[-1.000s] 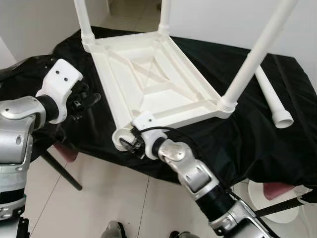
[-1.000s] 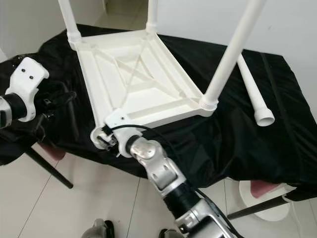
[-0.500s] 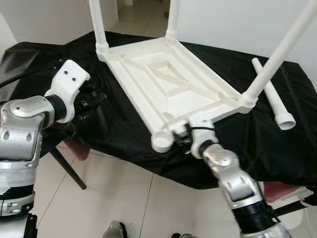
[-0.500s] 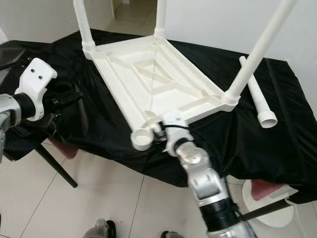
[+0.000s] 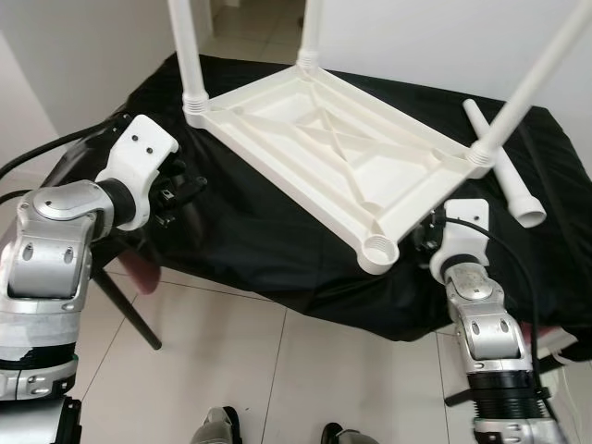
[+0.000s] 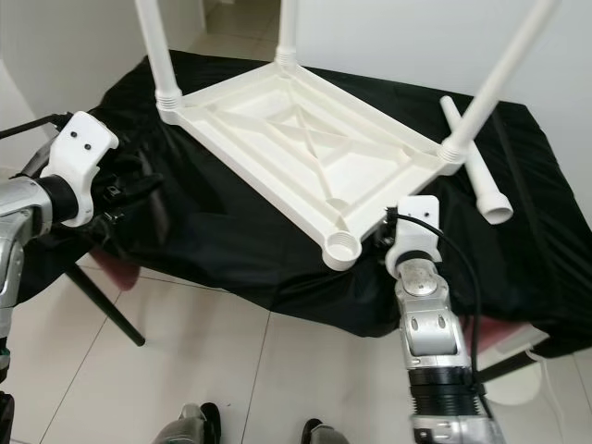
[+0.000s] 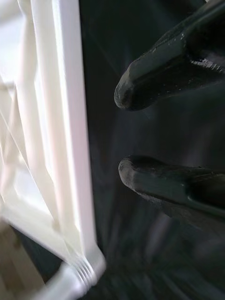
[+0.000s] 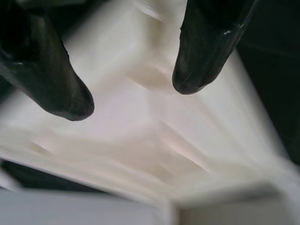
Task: Building children table
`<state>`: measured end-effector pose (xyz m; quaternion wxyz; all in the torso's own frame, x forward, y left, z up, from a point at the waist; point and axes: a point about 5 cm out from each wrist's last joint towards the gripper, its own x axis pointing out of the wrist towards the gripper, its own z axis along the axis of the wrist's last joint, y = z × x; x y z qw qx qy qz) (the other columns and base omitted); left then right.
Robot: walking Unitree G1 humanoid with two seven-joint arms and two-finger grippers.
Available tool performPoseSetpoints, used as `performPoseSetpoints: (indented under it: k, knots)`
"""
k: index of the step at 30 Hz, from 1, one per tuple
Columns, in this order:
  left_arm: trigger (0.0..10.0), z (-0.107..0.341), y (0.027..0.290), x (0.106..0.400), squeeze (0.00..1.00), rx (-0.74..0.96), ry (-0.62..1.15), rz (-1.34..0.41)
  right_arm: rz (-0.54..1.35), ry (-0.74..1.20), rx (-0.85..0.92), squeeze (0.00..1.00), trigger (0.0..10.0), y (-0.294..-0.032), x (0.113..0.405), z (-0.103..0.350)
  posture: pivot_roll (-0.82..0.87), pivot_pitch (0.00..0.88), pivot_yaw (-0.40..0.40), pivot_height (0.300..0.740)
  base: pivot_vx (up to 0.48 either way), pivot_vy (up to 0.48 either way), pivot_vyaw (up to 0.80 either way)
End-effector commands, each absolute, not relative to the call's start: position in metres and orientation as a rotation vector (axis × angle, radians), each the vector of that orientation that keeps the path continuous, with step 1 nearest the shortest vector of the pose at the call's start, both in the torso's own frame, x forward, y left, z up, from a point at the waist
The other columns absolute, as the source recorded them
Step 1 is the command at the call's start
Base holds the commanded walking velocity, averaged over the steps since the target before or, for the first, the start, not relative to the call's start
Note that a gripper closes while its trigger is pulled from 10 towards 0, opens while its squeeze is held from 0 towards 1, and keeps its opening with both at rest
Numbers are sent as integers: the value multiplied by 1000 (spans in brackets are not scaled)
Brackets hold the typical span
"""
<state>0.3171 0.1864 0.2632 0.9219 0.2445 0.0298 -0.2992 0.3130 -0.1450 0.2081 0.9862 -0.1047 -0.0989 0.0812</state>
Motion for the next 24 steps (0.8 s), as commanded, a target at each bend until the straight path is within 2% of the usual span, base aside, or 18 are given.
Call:
performPoseSetpoints:
  k: [1,6,9,13,16,20,22,24]
  knots:
    - [10000,267,188,322,0,493,2,-480,304,-333,-159,0,10000,-124,305,230,1,183,9,740,0,0,0]
    - [10000,274,183,324,0,429,-61,-466,429,-386,-101,0,10000,-100,301,244,7,176,7,740,0,0,0]
    - [10000,279,180,326,0,380,-109,-430,511,-396,52,0,10000,-80,301,258,7,173,5,740,0,0,0]
    - [10000,280,179,327,0,367,-120,-419,535,-403,97,0,10000,-74,301,261,6,172,5,740,0,0,0]
    - [10000,282,180,327,0,332,-165,-386,474,-258,-2,0,10000,-56,317,238,4,165,5,740,0,0,0]
    - [10000,283,180,327,0,319,-184,-371,438,-215,-16,0,10000,-52,323,230,4,165,5,740,0,0,0]
    - [10000,278,180,326,0,347,-197,-357,346,-114,-13,0,10000,-42,336,218,4,165,5,740,0,0,0]
    - [10000,276,181,325,0,356,-190,-353,355,-69,-56,0,10000,-35,341,213,-3,160,10,740,0,0,0]
